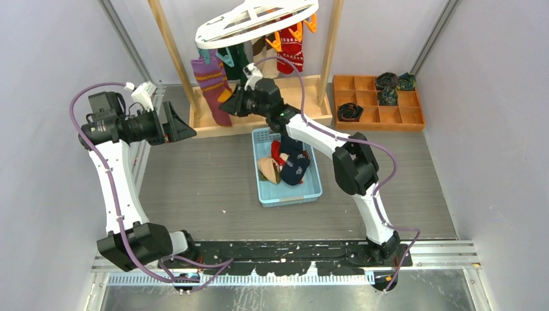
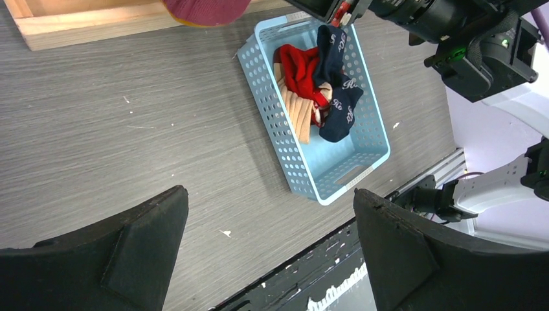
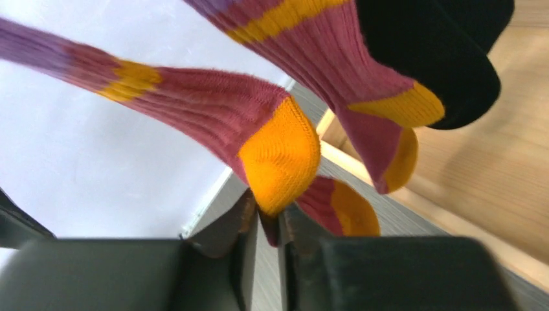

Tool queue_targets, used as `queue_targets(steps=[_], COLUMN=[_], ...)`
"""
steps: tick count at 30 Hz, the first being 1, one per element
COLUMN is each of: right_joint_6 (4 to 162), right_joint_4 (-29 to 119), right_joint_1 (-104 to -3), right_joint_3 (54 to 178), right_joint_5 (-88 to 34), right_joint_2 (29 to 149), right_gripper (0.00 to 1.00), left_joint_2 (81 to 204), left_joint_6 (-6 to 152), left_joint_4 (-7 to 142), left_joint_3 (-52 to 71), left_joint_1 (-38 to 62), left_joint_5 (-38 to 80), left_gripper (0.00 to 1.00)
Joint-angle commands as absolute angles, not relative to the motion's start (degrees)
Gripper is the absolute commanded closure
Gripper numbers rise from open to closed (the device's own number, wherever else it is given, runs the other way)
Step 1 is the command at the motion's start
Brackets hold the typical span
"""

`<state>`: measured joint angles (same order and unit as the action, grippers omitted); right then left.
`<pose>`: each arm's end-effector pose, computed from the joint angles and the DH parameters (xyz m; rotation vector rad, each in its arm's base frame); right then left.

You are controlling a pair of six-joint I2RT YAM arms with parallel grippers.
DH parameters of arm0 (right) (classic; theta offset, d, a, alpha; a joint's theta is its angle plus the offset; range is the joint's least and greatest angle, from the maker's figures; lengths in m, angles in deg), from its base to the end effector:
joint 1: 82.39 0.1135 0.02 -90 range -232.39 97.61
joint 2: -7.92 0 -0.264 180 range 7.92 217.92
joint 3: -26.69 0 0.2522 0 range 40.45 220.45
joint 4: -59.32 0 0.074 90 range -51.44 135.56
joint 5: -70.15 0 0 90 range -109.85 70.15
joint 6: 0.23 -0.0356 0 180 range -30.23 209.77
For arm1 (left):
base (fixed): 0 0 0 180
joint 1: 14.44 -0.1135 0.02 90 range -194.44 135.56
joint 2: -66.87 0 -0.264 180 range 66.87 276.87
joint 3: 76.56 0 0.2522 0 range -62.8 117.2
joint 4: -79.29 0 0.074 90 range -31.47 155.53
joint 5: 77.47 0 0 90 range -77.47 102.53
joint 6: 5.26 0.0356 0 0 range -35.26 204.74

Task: Remove the socks clipped to the hanger
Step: Remove the sock from the hanger.

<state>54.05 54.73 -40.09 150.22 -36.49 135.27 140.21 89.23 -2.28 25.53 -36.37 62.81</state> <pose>0.3916 0.3701 0.2908 -0.3422 1.8495 1.2258 0.2179 0.0582 0.4106 0.0097 2.2255 -0.8354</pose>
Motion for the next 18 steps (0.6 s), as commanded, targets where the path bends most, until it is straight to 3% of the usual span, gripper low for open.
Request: queue_targets(steps=[1, 3, 12, 18], right_joint_6=[50.68, 50.72, 50.72, 50.39], right_joint_4=[60.06, 60.21, 60.83, 60.46], right_joint_1=[-39.71, -39.75, -39.76, -39.68], right_joint_3=[152.32, 149.14, 127.81, 113.91], right_joint_5=[-37.74, -37.56, -38.53, -39.16], right_joint_2=[131.51, 127.85, 108.68, 94.95], right_gripper=[0.93, 0.99, 0.99, 0.99], left_joint_2=[139.35, 139.13, 136.69, 134.07], left_joint_6=[90.85, 91.26, 91.27, 86.21], left_joint_4=[-3.17, -3.49, -3.73, 0.39], left_joint_3=[27.47, 27.54, 25.54, 24.44], left_joint_1=[-37.03, -37.03, -36.83, -31.20], left_joint_5=[64.50, 64.71, 72.12, 72.74], left_gripper=[0.00, 0.00, 0.00, 0.00])
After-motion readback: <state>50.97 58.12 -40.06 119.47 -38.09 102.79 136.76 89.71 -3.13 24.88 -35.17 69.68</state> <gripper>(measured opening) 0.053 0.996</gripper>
